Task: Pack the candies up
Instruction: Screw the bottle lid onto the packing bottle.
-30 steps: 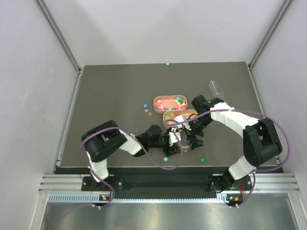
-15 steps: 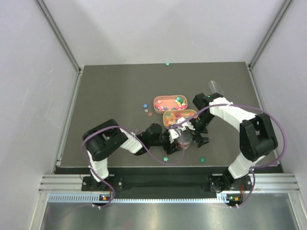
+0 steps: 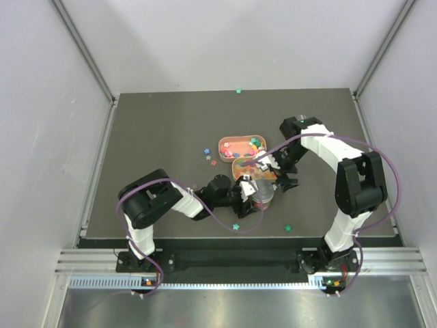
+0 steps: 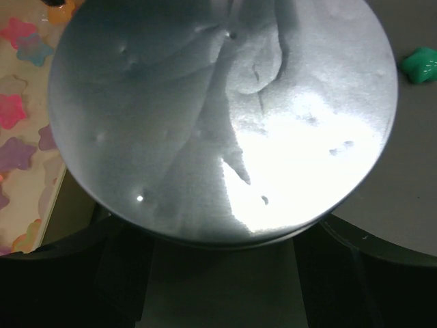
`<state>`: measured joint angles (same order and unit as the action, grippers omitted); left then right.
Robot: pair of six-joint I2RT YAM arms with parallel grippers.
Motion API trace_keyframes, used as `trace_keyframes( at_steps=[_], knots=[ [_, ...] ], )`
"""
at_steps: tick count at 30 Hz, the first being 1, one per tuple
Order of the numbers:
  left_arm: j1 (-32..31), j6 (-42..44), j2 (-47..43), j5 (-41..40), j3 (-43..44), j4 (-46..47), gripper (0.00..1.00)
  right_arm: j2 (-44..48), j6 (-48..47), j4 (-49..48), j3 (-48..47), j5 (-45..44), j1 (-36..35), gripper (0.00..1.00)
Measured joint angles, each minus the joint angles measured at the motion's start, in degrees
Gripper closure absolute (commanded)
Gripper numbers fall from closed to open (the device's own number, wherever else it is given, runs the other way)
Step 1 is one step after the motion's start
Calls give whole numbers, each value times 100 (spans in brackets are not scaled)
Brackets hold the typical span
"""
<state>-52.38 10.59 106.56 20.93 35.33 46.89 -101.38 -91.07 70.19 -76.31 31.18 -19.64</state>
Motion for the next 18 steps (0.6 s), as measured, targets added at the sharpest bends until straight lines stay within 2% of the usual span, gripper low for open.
trace_keyframes(
  at_steps=[10, 18],
  knots=[
    [2, 0, 177, -2, 227, -20, 74, 4, -1681, 472, -474, 693, 173, 0],
    [4, -2, 302, -7, 411, -76, 74, 13, -2109, 529, -295, 745, 74, 0]
  ],
)
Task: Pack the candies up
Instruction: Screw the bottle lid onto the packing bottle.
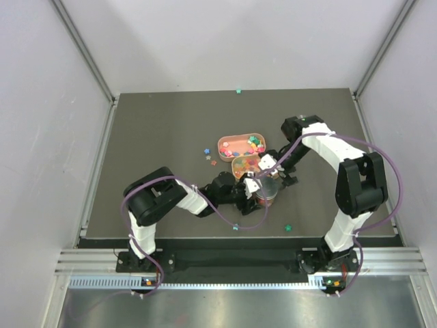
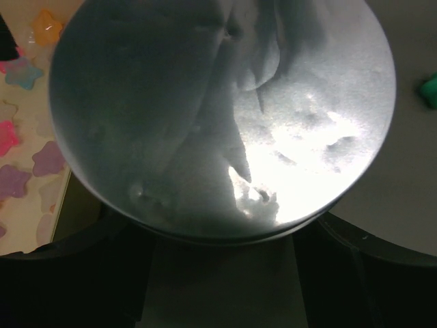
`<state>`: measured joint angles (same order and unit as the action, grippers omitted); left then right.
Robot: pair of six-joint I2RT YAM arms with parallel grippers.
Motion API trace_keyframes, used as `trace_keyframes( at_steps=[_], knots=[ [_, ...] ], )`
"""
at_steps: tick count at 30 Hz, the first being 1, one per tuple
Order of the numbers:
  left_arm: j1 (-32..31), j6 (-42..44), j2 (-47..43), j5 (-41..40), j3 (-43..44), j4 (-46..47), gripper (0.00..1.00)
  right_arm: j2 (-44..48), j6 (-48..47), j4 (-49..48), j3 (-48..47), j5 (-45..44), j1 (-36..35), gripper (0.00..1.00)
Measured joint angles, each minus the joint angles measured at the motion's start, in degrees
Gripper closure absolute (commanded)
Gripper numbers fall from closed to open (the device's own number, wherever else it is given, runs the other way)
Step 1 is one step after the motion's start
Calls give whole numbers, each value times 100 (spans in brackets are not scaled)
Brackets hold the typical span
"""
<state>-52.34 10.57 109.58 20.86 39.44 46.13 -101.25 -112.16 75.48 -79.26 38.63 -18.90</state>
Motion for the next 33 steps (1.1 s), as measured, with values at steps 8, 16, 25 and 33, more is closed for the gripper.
trace_keyframes(
  at_steps=[8, 16, 25, 33],
  knots=[
    [-2, -13, 74, -50, 120, -31, 75, 365, -83, -22, 442, -20, -170, 0],
    [-4, -28, 136, -122, 227, -74, 75, 485, -87, 24, 391, 238, -227, 0],
    [-2, -46, 149, -127, 247, -83, 75, 278, -122, 59, 260, 282, -243, 6],
    [0, -85, 160, -170, 267, -90, 75, 20, -70, 232, 17, 269, -245, 21]
  ],
)
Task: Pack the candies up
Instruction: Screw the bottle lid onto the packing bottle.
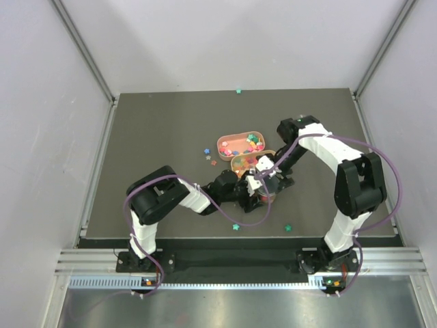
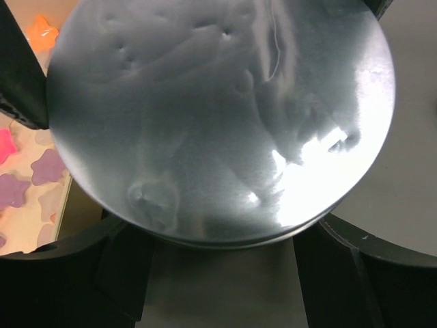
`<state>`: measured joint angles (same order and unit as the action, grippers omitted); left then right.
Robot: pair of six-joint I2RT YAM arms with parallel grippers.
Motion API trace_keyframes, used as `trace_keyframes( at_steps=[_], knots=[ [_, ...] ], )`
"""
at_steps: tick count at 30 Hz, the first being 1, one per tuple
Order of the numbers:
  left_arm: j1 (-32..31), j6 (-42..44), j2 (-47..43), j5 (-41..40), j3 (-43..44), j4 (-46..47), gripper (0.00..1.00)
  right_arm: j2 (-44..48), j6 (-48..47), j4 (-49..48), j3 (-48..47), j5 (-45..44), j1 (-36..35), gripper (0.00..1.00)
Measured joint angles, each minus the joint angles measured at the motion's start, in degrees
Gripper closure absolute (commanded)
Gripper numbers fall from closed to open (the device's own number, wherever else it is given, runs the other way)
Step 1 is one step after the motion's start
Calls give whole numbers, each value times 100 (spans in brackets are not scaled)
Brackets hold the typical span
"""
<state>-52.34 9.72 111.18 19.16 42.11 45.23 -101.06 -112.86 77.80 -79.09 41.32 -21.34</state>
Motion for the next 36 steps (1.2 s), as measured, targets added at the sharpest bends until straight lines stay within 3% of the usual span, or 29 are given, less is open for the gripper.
trace_keyframes(
  at_steps=[11, 26, 36],
  knots=[
    [59, -81, 74, -61, 151, -122, 77, -46, 815, -221, -42, 107, 24, 26],
    [96, -66, 83, -7, 188, -177, 79, 245, 3012, -1414, 787, 813, 439, 26],
    [153, -63, 109, 7, 238, -197, 79, 428, 4365, -2135, 1056, 734, 463, 26]
  ],
)
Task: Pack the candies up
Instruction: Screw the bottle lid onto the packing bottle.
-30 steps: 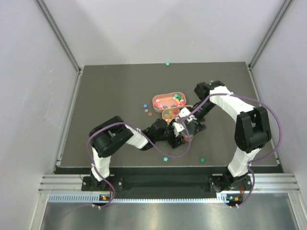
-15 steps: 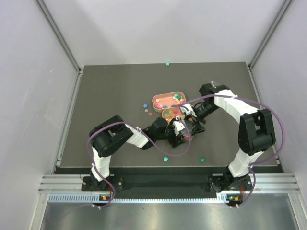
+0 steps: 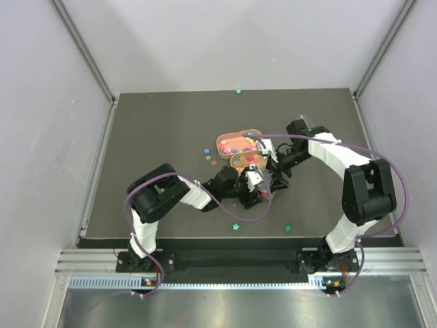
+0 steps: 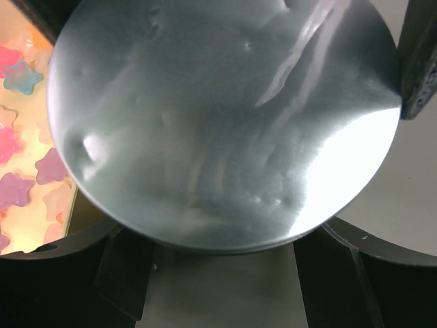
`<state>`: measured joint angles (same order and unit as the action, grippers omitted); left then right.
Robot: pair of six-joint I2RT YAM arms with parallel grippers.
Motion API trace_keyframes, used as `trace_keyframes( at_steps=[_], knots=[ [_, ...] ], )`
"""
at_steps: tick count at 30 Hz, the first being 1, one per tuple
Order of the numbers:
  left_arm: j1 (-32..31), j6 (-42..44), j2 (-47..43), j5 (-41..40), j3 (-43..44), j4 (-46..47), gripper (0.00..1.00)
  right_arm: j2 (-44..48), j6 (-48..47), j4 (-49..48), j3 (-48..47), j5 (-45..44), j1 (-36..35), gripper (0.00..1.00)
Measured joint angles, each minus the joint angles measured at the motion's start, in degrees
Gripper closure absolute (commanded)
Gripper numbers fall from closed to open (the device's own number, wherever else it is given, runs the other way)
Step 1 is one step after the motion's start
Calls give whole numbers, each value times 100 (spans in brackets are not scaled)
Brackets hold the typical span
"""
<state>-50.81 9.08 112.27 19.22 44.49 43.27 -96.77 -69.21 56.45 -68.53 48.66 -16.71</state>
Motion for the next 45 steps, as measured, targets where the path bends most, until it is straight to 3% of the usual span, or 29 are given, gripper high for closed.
trace_keyframes(
  at_steps=[15, 17, 18, 21, 27, 29, 33, 34, 45],
  knots=[
    [114, -190, -4, -485, 11, 26, 78, 391, 2352, -1506, 407, -708, 9, 26],
    [122, -214, -4, -549, 15, 28, 69, 437, 2529, -1665, 481, -761, 7, 26],
    [122, -223, -2, -566, 17, 28, 53, 459, 2592, -1729, 516, -778, 7, 26],
    [122, -234, 0, -614, 31, 17, 36, 507, 2710, -1856, 584, -822, 7, 25],
    [136, -232, 0, -743, 68, -22, 24, 553, 2728, -1934, 629, -848, 7, 23],
    [138, -229, -2, -752, 79, -48, 2, 553, 2651, -1902, 623, -835, 7, 22],
    [173, -210, -83, -730, 173, -339, 2, 507, 2328, -1744, 555, -745, -4, 13],
    [179, -208, -149, -708, 160, -452, 1, 481, 2229, -1685, 527, -713, -4, 1],
    [219, 304, -979, -168, -72, -1934, 2, 92, 1373, -450, 546, -966, -39, 0]
  ],
)
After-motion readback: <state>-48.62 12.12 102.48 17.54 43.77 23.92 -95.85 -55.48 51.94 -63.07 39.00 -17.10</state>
